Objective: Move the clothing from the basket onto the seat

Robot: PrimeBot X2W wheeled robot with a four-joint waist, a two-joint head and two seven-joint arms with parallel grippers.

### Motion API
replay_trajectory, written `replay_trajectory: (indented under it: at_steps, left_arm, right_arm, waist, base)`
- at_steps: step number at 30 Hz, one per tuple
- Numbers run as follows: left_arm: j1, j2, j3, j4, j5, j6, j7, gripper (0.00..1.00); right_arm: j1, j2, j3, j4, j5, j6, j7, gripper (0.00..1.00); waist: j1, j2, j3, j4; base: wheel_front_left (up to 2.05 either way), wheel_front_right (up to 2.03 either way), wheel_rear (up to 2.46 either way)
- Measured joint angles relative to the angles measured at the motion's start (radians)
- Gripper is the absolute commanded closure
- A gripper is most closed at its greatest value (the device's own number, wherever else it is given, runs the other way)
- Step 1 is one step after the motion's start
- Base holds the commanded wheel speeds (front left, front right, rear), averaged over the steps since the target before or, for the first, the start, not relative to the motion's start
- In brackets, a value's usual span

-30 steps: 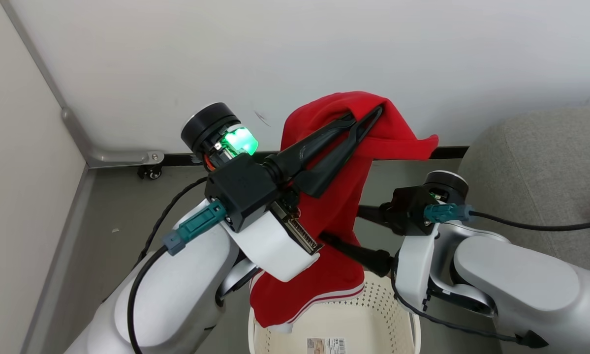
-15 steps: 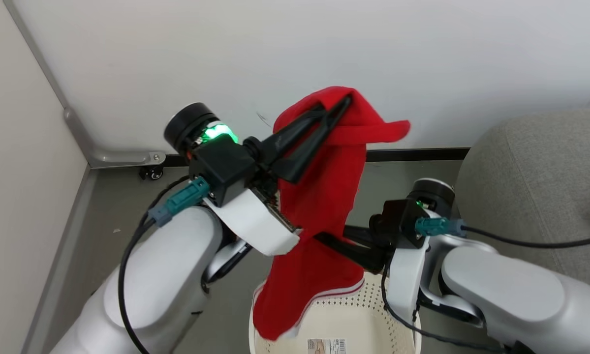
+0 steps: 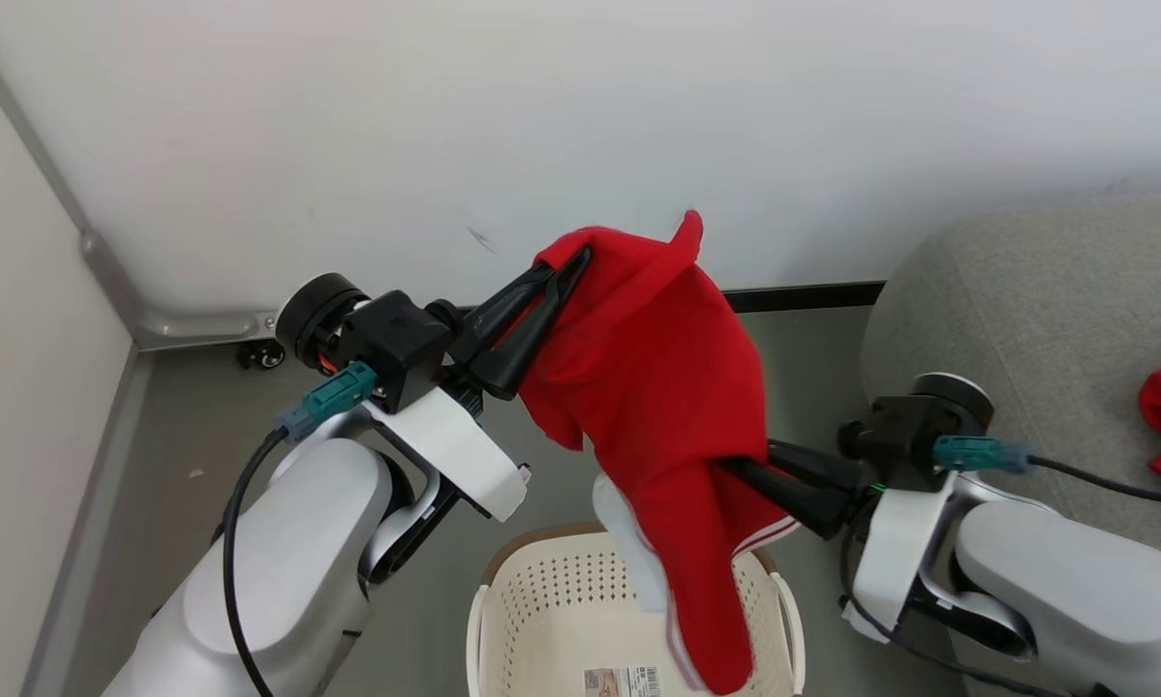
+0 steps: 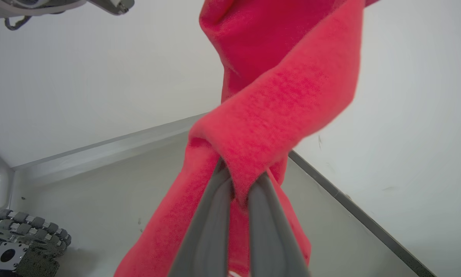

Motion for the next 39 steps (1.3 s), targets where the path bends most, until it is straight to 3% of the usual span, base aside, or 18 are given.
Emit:
replay_trajectory:
  at_steps: [7, 8, 9, 11, 12, 13, 14, 39]
  left_arm:
    - [0.019, -0.002, 0.001, 0.008, -0.024, 0.0, 0.0, 1.0]
    - [0.021, -0.002, 0.0, 0.008, -0.024, 0.0, 0.0, 0.87]
    - [0.022, -0.002, 0.0, 0.008, -0.026, 0.0, 0.0, 0.67]
    - [0.023, -0.002, 0.0, 0.008, -0.03, 0.0, 0.0, 0.54]
    - [0.023, -0.002, 0.0, 0.007, -0.031, 0.0, 0.0, 0.36]
    - [0.024, -0.002, -0.001, 0.006, -0.034, 0.0, 0.0, 0.08]
    - [0.024, -0.002, -0.002, 0.006, -0.039, 0.0, 0.0, 0.0]
    - [0.088, 0.071, -0.048, -0.02, -0.071, -0.001, -0.001, 0.0]
  right_arm:
    - [0.02, -0.026, -0.075, 0.018, 0.029, 0.0, -0.02, 1.0]
    - [0.02, -0.029, -0.084, 0.022, 0.031, 0.0, -0.024, 1.0]
    - [0.02, -0.032, -0.09, 0.024, 0.036, 0.0, -0.026, 1.0]
    - [0.021, -0.038, -0.103, 0.029, 0.039, 0.0, -0.026, 1.0]
    - [0.021, -0.04, -0.111, 0.03, 0.039, 0.0, -0.026, 1.0]
    - [0.021, -0.043, -0.118, 0.031, 0.039, 0.0, -0.029, 1.0]
    - [0.021, -0.045, -0.124, 0.032, 0.039, 0.0, -0.029, 1.0]
    - [0.108, -0.126, -0.384, 0.056, 0.055, 0.0, -0.034, 1.0]
  waist:
    - [0.0, 0.0, 0.005, -0.037]
    - [0.0, 0.0, 0.006, -0.043]
    - [0.0001, 0.0, 0.007, -0.048]
    - [0.0, 0.0, 0.009, -0.059]
    - [0.0, 0.0, 0.01, -0.064]
    - [0.0, 0.0, 0.012, -0.069]
    - [0.0001, 0.0, 0.013, -0.073]
    - [0.0, 0.0, 0.035, -0.183]
  base:
    - [0.0, 0.0, 0.0]
    - [0.0, 0.0, 0.0]
    - [0.0, 0.0, 0.0]
    - [0.0, 0.0, 0.0]
    - [0.0, 0.0, 0.0]
    - [0.0, 0.0, 0.0]
    - [0.0, 0.0, 0.0]
    - [0.0, 0.0, 0.0]
